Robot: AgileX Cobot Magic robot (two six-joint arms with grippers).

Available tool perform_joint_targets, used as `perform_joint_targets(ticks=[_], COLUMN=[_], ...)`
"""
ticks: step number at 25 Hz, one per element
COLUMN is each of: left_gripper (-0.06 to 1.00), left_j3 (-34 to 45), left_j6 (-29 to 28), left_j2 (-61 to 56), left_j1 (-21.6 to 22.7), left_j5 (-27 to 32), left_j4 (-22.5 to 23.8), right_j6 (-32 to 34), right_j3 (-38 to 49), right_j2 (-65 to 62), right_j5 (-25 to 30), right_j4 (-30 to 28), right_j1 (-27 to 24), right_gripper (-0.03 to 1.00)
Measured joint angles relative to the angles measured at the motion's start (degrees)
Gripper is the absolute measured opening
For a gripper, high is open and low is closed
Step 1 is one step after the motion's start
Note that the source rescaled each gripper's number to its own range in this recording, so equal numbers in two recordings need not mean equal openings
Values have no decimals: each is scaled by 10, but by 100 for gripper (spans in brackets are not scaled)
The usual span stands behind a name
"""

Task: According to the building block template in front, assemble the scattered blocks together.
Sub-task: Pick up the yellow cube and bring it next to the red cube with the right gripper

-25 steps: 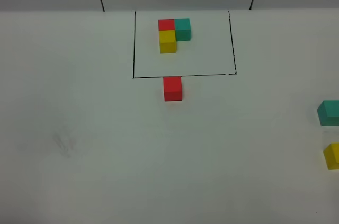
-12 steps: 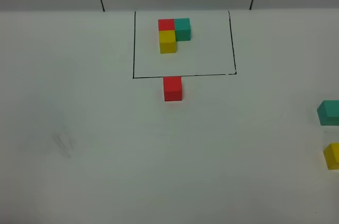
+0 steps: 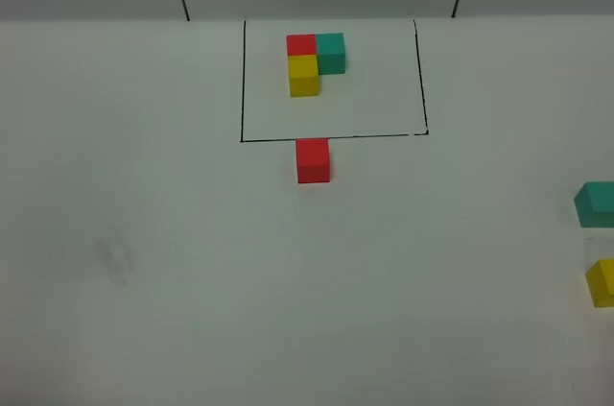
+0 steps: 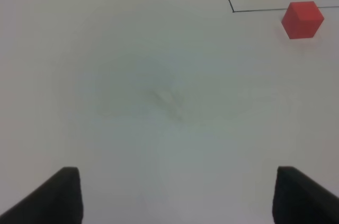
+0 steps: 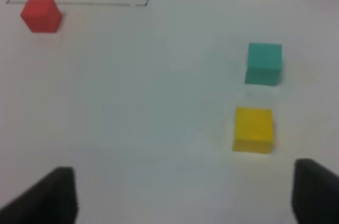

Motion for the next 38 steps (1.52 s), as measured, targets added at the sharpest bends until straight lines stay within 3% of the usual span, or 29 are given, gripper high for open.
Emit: perform_joint_targets(ticks=[2,5,20,30,34,38], left_gripper=[67,67,67,67,67,67], left_j3=[0,0,0,0,0,0], left_j6=[0,0,0,0,0,0], left_j2=[0,0,0,0,0,0], left_j1=[0,0,0,0,0,0], left_j5=[0,0,0,0,0,0], left_j4=[0,0,0,0,0,0], right_j6=[-16,-36,-59,-13,-13,-55], right_j3=[-16,-40,-134,-158,-158,-159], right_j2=[62,161,651,732,754,785], right_j5=[4,3,-179,-291,-296,-294], right_j4=[0,0,-91,-79,-70,-66], right_j1=[0,0,0,-21,-70,-96], right_gripper=[93,98,100,100,97,96])
